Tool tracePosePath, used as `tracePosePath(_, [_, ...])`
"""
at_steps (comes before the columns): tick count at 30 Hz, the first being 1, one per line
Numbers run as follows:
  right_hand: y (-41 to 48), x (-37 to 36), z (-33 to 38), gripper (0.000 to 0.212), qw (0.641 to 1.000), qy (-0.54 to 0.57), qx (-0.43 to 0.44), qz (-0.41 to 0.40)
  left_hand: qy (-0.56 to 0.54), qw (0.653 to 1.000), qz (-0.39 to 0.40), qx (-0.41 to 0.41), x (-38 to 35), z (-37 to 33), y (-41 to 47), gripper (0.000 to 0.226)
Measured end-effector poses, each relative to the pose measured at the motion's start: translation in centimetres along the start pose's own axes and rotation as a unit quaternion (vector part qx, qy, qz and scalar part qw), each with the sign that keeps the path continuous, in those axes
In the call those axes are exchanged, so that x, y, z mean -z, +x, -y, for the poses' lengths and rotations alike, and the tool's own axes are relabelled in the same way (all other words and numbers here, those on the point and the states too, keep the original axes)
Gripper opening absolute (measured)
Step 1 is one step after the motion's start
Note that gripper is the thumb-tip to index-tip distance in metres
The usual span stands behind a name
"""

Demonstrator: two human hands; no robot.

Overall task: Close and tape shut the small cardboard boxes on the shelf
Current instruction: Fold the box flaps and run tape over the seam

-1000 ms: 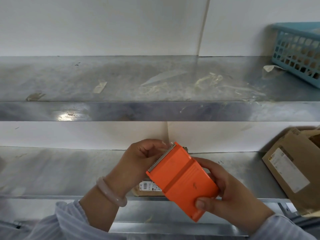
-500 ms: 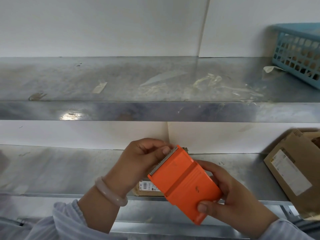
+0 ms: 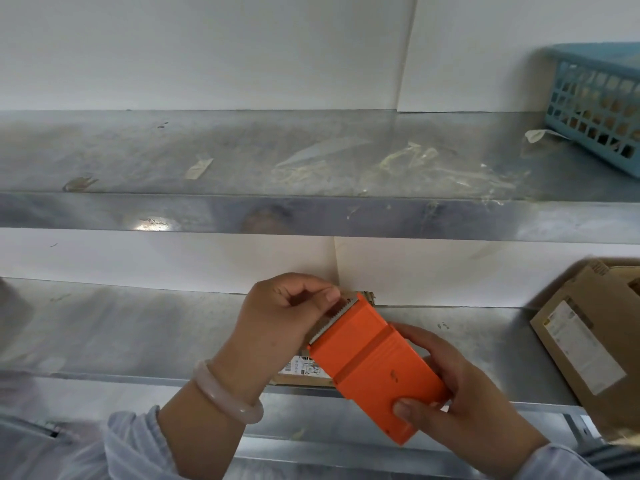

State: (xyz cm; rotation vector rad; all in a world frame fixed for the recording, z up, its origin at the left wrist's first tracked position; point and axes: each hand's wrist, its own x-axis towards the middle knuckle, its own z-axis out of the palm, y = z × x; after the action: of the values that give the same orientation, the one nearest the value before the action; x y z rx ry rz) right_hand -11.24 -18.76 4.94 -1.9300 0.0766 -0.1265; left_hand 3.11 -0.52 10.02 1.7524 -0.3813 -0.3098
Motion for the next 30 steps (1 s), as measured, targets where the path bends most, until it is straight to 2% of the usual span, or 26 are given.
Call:
tracePosePath(3, [0.1,0.4,0.0,0.073,0.999,-0.033,0.007,0.004,0.012,0.999,-0.031,-0.005,-0.6,0.4,-0.5,0.014])
tracePosePath(10, [1.3,2.0,0.2,0.08,0.986,-0.159,0.01,0.052,-0.065,0.99,-0.12,0.041,-2.3,2.3,-1.5,0.016])
tracePosePath(14, [1.7,2.7,-0.1,0.08,0.978,-0.195,0.014,0.066,-0.108,0.976,-0.178,0.059,-2.9,2.6,-1.6,0.026])
tracePosePath(17, [1.5,3.6,-0.6,0.078,0.977,-0.196,0.009,0.08,-0.2,0.948,-0.229,0.092,-1.7,2.6,-1.0,0.014])
tracePosePath(19, [1.8,4.3,-0.9,0.078,0.976,-0.2,0.011,0.091,-0.201,0.945,-0.244,0.087,-0.9,2.5,-0.7,0.008])
tracePosePath(22, [2.9,5.4,-1.0,0.078,0.974,-0.207,0.019,0.095,-0.216,0.936,-0.265,0.086,-0.6,2.7,-0.5,0.009])
tracePosePath(24, [4.1,6.1,-0.8,0.078,0.98,-0.177,0.017,0.093,-0.236,0.929,-0.267,0.102,-0.3,2.8,-0.4,0.01])
tracePosePath(28, [7.3,6.8,0.9,0.062,0.988,-0.089,0.011,0.125,-0.257,0.924,-0.257,0.114,2.1,2.9,0.4,0.011])
tracePosePath(30, [9.0,6.5,2.0,0.057,0.986,-0.081,0.018,0.142,-0.272,0.922,-0.253,0.109,3.5,2.9,0.9,0.012])
